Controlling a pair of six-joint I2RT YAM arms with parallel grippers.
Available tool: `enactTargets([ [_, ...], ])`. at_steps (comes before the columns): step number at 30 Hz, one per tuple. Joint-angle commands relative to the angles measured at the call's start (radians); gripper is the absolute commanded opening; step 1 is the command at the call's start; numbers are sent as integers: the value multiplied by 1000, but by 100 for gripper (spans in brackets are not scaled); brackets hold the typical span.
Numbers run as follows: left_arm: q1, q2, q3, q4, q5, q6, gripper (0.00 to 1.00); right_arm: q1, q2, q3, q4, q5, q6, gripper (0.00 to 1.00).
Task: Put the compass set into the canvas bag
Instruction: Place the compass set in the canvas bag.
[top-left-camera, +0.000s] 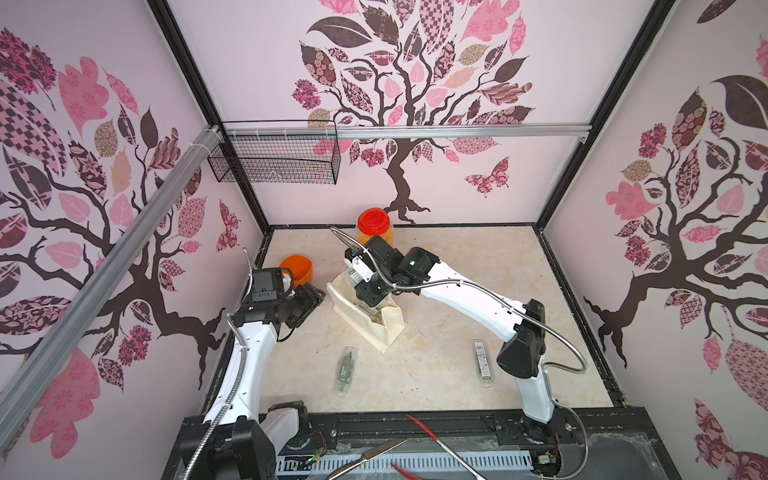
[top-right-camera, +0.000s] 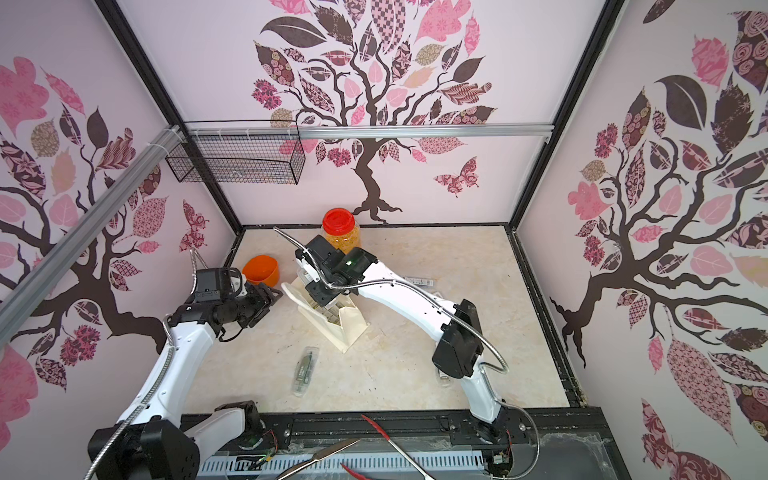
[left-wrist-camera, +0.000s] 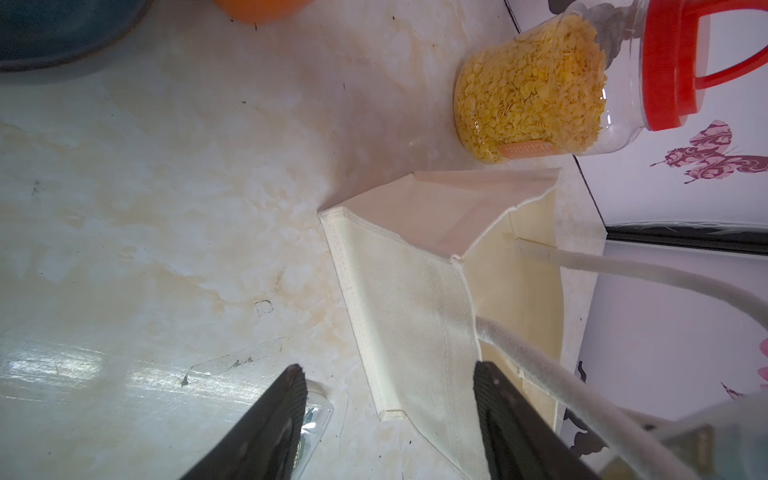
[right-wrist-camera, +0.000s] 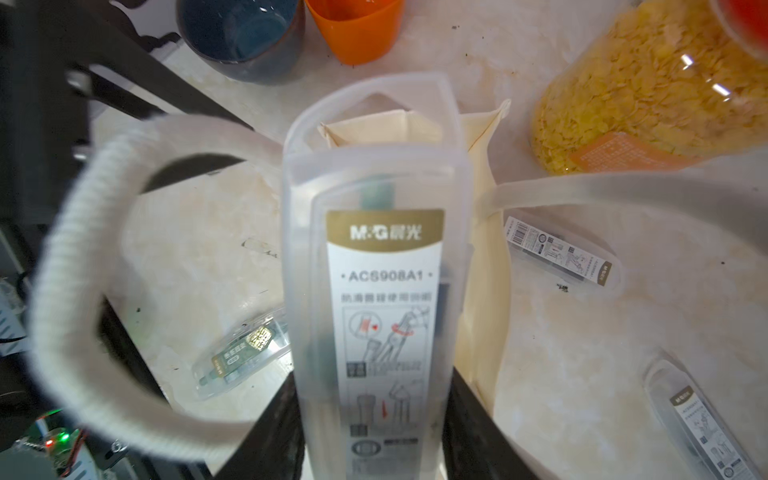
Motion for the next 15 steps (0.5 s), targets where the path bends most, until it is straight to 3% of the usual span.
enactTargets([
  [1, -3, -6, -8, 18, -18, 17, 68, -1, 68, -8, 35, 24, -14, 49],
  [15, -3, 13, -3, 18, -25, 30, 68, -1, 169, -44, -39, 8, -14, 50],
])
